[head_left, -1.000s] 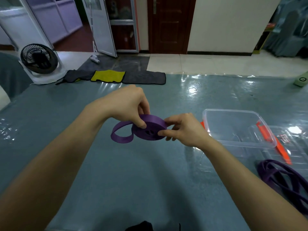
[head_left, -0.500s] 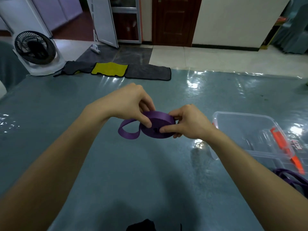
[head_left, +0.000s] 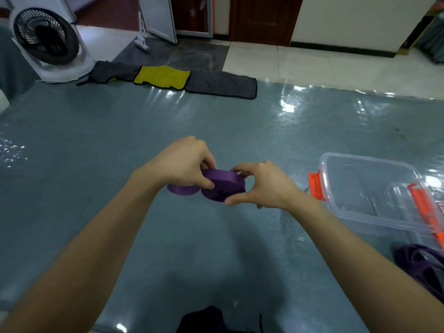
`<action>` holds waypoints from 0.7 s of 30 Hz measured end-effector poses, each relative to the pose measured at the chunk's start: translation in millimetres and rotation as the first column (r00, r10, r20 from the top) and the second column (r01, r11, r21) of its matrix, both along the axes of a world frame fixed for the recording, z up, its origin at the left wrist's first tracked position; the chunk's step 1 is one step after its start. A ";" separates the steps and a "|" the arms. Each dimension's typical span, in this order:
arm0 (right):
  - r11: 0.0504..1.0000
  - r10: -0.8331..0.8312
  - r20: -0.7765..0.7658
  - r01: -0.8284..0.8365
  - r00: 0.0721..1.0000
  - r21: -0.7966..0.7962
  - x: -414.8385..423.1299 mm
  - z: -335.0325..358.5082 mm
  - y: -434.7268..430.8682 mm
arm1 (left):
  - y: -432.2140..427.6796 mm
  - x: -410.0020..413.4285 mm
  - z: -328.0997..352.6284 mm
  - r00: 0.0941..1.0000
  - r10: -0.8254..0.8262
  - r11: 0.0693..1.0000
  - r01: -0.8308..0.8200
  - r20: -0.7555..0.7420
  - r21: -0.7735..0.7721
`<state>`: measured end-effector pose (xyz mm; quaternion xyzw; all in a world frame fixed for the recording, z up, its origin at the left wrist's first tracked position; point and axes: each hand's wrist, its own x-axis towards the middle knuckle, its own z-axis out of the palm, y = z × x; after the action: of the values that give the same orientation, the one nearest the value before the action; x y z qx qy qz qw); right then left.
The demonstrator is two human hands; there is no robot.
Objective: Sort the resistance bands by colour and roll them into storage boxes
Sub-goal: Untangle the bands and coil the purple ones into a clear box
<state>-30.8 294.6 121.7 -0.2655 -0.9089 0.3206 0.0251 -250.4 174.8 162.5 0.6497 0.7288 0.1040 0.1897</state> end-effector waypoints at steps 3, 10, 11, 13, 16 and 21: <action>0.989 0.052 0.063 -0.060 0.997 0.136 -17.4 1.5 -8.1 | 6.4 10.2 -6.3 0.970 -0.078 0.997 0.076 -0.230 -0.016; 0.989 0.084 0.086 -0.093 0.993 0.113 -19.0 -35.1 -22.7 | -1.1 15.8 -34.9 0.956 -0.126 0.991 0.110 -0.264 -0.075; 0.993 0.080 0.062 -0.085 0.995 0.082 -17.6 -43.1 -24.2 | -3.4 17.2 -40.1 0.963 -0.125 0.990 0.106 -0.238 -0.088; 0.998 0.057 0.006 -0.057 0.998 -0.002 -13.6 -56.7 -24.3 | -8.8 15.9 -48.9 0.990 -0.079 0.992 0.066 -0.119 -0.106; 0.969 -0.041 -0.060 0.025 0.997 -0.247 -5.0 -67.9 -19.9 | -23.4 5.8 -61.6 0.947 0.094 0.994 -0.075 0.306 -0.075; 0.861 -0.189 -0.149 0.090 0.971 -0.500 -0.9 -65.6 -12.5 | -39.0 -6.4 -84.2 0.713 0.137 0.959 -0.269 0.688 0.087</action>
<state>-31.7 282.2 56.1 -0.2961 -0.7695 0.5617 0.0682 -256.8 135.8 78.3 0.4974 0.6645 0.4183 0.3688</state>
